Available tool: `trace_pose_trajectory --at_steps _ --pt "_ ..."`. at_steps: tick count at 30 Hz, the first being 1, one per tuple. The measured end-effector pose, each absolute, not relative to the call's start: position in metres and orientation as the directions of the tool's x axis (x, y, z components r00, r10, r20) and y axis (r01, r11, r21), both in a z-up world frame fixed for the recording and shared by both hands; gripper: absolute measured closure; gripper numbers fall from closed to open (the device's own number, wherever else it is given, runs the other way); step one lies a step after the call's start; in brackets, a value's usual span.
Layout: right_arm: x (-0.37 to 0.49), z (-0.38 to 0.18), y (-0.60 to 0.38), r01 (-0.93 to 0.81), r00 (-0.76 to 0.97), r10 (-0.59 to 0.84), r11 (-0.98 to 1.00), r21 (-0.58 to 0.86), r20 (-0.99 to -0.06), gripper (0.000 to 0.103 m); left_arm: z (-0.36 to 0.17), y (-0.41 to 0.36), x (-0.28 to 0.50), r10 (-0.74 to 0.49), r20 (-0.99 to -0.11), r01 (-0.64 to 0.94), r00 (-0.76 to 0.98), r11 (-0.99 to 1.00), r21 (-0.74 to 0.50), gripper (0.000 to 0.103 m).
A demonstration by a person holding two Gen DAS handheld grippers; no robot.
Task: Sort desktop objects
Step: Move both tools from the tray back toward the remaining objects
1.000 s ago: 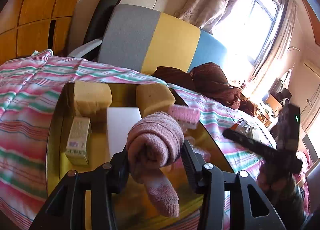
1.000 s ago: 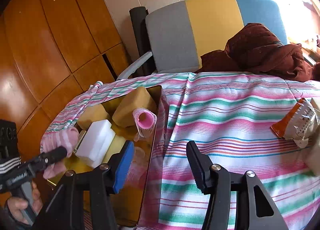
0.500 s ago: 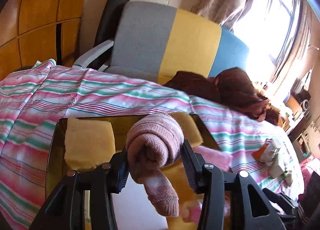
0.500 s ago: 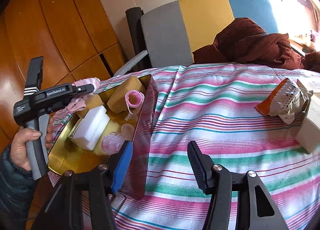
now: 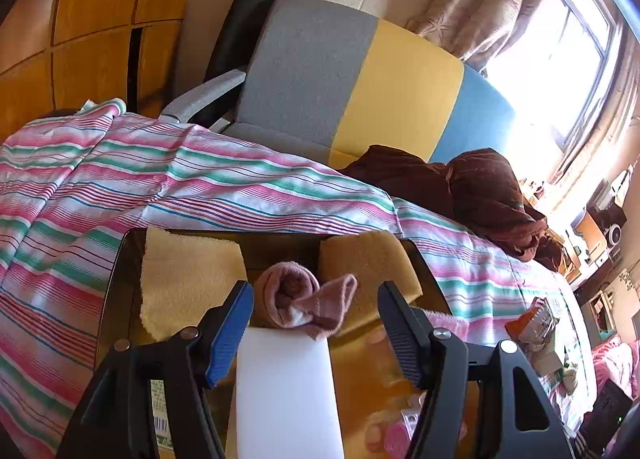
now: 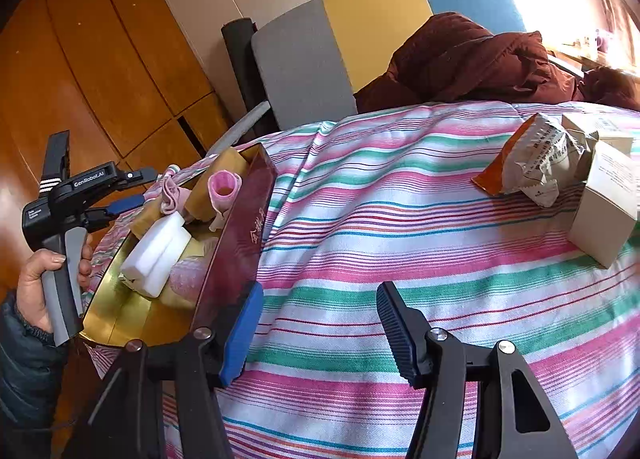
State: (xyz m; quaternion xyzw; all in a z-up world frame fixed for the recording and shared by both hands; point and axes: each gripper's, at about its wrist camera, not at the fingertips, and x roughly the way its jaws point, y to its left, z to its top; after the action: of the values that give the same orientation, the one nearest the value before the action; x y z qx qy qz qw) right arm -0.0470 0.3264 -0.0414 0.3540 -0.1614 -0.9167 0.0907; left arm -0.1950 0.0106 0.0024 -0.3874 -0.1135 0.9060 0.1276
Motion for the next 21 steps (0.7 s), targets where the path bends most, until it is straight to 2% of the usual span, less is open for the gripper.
trace_pose_trajectory --at_steps 7,13,21 --pt "-0.028 -0.042 0.349 -0.022 -0.759 -0.191 -0.948 0.317 -0.623 0.039 0.013 0.052 -0.157 0.357 -0.656 -0.277 -0.665 -0.934 -0.227 0.037" --pt "-0.005 -0.043 0.384 -0.120 -0.775 -0.109 -0.942 0.314 -0.623 0.036 0.024 0.107 -0.122 0.454 -0.642 -0.432 -0.617 -0.878 -0.206 0.037" --pt "0.033 -0.049 0.441 -0.281 -0.782 0.024 -0.906 0.317 -0.623 0.034 0.016 0.194 -0.090 0.544 -0.670 -0.600 -0.504 -0.779 -0.182 0.037"
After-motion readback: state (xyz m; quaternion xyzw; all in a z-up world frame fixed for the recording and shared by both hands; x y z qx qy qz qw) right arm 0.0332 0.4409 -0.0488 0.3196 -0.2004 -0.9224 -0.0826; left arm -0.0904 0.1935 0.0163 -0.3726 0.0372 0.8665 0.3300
